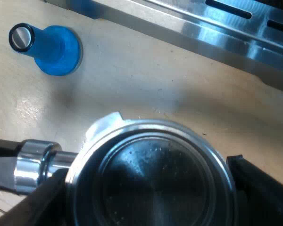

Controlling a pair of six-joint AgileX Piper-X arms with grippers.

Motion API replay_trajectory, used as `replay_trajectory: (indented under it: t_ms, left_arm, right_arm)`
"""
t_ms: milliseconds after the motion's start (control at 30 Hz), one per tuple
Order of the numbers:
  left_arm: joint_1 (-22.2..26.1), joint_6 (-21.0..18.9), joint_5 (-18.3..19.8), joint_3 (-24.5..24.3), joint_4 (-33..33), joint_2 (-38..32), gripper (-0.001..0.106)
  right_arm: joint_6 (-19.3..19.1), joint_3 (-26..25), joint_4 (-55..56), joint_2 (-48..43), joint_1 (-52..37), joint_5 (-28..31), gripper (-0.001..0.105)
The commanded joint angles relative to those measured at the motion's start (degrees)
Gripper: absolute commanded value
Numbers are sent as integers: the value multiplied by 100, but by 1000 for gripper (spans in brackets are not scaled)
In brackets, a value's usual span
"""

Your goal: Put the handle in the coffee machine

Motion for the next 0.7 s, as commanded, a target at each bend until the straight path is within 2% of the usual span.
replay_trajectory:
  t_ms: [33,533,700]
  left_arm:
    - [-60,113,368,-6,-108,-7,6]
    - [-60,90,437,-6,-108,-7,4]
    - [-60,76,437,-6,-88,-7,1]
  right_arm:
    - [-83,-88,-118,-94,21,-106,83]
    - [-83,-94,-82,-171,21,157,84]
    - [-71,-94,-82,-604,21,175,84]
